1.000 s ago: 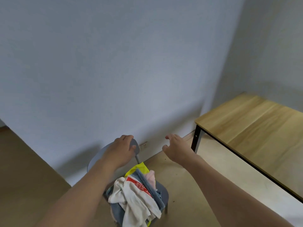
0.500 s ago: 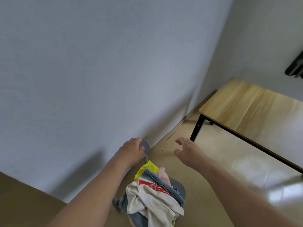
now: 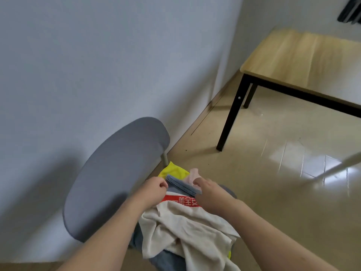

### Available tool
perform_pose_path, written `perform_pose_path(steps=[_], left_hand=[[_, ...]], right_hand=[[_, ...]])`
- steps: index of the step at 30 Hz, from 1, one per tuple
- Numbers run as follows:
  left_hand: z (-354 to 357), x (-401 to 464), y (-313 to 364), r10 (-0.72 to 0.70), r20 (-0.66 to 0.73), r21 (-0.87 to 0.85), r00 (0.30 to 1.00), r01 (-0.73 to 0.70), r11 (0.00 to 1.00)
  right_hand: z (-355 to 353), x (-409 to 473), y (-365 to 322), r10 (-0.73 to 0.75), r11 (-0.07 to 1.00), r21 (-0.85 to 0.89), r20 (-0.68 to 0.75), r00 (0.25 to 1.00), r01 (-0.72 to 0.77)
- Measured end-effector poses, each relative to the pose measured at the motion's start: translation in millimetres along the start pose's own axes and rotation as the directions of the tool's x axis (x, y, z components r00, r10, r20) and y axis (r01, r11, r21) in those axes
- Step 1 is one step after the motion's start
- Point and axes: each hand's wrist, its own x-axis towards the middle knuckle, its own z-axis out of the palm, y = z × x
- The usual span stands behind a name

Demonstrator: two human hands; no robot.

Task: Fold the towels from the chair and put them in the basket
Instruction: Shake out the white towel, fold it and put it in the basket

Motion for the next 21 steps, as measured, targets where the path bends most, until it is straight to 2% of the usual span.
perform_pose_path(steps=[4, 7, 10, 13, 15, 18, 21], left_hand=[[56.5, 57.1, -45.5, 0.022, -0.064, 0.085, 0.998, -0.016, 0.996], [81.1, 77.0, -57.7, 0.116, 0.003, 0.229, 0.993, -0.114, 0.967], [99.7, 65.9, -68.8, 0.231, 0.049, 0.335, 0.972, -0.234, 0.913], [117.6, 38.0, -83.8, 0.319, 0.095, 0.534, 0.943, -0.319, 0.783], [121.9, 24.6, -87.4, 0.371, 0.042, 0.596, 0.928, -0.321, 0.736], [117.8, 14.5, -87.3, 0.312, -0.015, 0.621, 0.950, -0.236, 0.747], [118.2, 4.7, -80.4, 0.365, -0.099, 0.641, 0.926, -0.221, 0.735]], right_hand=[[66.0, 43.8, 49.6, -0.010, 0.995, -0.103, -0.011, 1.000, 0.009], [110.2, 61.7, 77.9, 0.011, 0.963, -0.270, -0.025, 1.000, -0.017], [141.1, 55.5, 93.7, -0.066, 0.966, -0.259, -0.214, 0.975, 0.008], [159.4, 28.7, 105.1, -0.154, 0.961, -0.273, -0.390, 0.908, 0.046], [165.4, 8.7, 108.5, -0.111, 0.961, -0.275, -0.381, 0.918, 0.002], [168.3, -15.1, 105.0, -0.018, 0.963, -0.259, -0.330, 0.944, -0.073], [167.1, -24.7, 96.4, 0.033, 0.974, -0.201, -0.331, 0.943, -0.105]])
